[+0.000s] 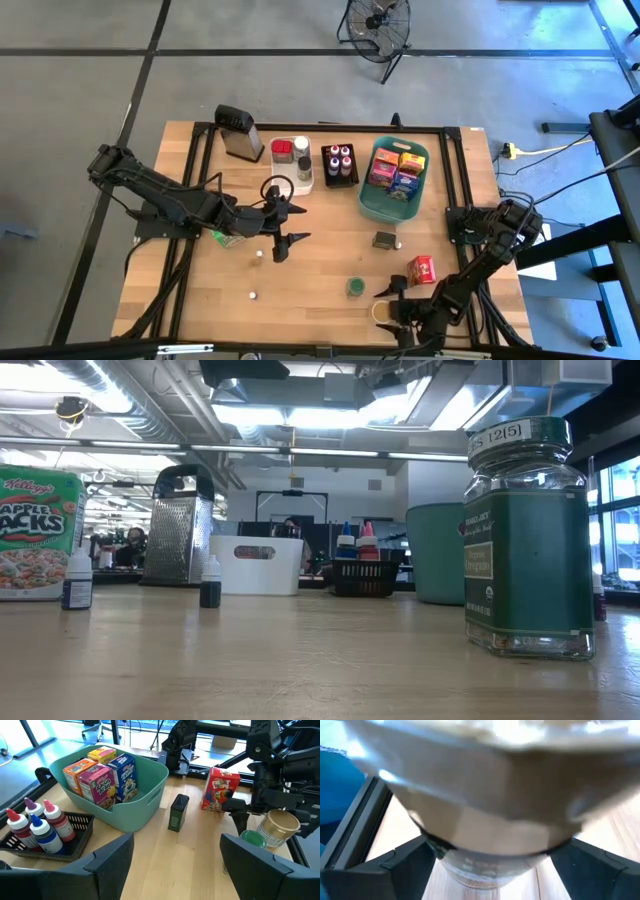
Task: Pick & Place Kitchen Items
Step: Put the light brown spice bottle into the white bin
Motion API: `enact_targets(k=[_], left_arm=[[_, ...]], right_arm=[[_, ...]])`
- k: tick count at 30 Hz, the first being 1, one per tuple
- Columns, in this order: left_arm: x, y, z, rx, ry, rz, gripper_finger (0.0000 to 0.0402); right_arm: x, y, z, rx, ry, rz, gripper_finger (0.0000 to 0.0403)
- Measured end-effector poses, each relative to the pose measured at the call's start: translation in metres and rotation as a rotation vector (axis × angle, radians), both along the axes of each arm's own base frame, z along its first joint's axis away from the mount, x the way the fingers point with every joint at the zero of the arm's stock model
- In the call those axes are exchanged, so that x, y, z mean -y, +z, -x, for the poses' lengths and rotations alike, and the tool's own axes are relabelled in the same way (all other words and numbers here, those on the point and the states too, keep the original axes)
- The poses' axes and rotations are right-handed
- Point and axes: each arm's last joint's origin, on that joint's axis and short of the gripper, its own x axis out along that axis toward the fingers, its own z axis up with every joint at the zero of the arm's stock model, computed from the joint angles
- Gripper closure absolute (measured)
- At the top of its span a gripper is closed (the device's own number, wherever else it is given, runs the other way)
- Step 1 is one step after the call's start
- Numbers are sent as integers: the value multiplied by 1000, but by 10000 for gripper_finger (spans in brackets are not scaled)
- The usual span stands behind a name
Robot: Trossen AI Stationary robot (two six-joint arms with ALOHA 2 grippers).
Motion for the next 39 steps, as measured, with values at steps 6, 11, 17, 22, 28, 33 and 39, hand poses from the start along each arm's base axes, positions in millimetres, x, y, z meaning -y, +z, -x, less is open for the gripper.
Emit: enact_targets(k=[6, 11, 17, 22, 28, 33, 39], left_arm=[[0, 0, 0, 0, 0, 0, 109], [0, 0, 0, 0, 1, 0, 109], [0, 0, 0, 0, 0, 0, 109], [3, 0, 1, -1, -10, -1, 109], [7, 0, 2, 0, -24, -1, 109], [12, 0, 4, -1, -42, -1, 109], [32, -12, -5, -10, -131, -94, 109]], right_arm=[[1, 1, -3, 6, 14, 8, 97], [1, 1, -4, 7, 14, 8, 126], [1, 1, -4, 7, 17, 10, 126], [1, 5, -3, -8, 38, -1, 126], [-2, 27, -4, 24, 72, -4, 126], [-6, 49, -11, -30, 75, 44, 126], [-10, 79, -23, -107, 76, 78, 126]])
